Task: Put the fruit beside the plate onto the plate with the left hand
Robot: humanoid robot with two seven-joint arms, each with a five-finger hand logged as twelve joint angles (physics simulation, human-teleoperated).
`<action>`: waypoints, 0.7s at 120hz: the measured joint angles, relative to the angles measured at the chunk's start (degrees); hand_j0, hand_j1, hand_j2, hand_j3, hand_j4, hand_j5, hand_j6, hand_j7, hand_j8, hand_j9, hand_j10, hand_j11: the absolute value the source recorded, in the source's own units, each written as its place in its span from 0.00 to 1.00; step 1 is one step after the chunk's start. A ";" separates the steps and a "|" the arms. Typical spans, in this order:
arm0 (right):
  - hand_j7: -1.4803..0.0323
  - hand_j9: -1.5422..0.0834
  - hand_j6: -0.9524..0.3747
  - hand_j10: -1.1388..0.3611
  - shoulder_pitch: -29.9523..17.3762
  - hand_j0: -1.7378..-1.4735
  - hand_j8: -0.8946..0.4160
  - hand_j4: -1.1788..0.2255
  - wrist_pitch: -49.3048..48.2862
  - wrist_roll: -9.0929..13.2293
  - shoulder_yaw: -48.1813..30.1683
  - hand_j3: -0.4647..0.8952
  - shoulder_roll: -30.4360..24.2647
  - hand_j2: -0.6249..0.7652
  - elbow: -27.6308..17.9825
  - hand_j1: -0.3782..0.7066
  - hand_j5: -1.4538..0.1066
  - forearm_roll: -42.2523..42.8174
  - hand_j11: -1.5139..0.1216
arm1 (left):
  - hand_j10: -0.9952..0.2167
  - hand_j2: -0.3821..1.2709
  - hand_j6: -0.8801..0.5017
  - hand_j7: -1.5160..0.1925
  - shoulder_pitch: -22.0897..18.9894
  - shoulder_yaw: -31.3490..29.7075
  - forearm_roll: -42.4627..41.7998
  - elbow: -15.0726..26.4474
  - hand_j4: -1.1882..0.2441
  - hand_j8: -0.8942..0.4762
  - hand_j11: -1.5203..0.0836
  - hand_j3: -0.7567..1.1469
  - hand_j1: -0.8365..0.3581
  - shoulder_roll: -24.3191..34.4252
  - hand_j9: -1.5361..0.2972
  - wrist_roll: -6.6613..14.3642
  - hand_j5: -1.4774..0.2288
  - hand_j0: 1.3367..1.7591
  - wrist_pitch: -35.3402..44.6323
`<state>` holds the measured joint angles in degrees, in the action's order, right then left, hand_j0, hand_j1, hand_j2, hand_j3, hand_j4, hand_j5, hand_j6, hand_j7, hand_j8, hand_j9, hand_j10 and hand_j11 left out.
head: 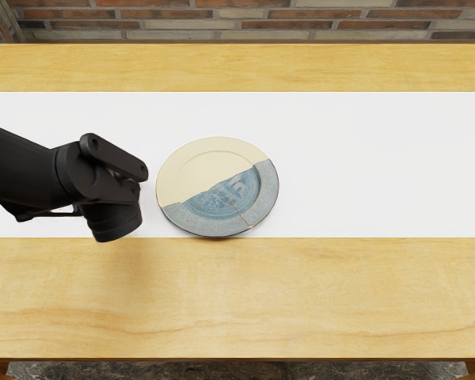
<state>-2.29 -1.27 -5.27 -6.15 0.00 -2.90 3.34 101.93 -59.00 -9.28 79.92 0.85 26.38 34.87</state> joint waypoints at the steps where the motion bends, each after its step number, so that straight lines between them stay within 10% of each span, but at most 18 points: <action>1: 0.95 0.92 0.69 0.73 0.00 0.30 0.65 0.81 0.00 0.00 0.00 0.34 0.00 0.44 0.00 0.07 0.90 0.00 0.90 | 0.39 0.32 0.30 0.32 0.21 0.00 -0.03 0.09 0.36 0.40 0.39 0.40 0.43 0.09 0.32 0.02 0.35 0.73 0.00; 84: 0.95 0.92 0.69 0.73 0.00 0.30 0.65 0.81 0.01 0.00 0.00 0.34 0.00 0.44 0.00 0.07 0.90 0.00 0.90 | 0.39 0.36 0.28 0.34 15.43 3.09 -0.66 8.21 0.36 0.39 0.37 0.40 0.42 -0.73 0.33 2.56 0.31 0.75 -0.02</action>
<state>-2.29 -1.26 -5.27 -6.15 0.00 -2.90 3.34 117.36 -55.92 -9.93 88.13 0.12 28.94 34.85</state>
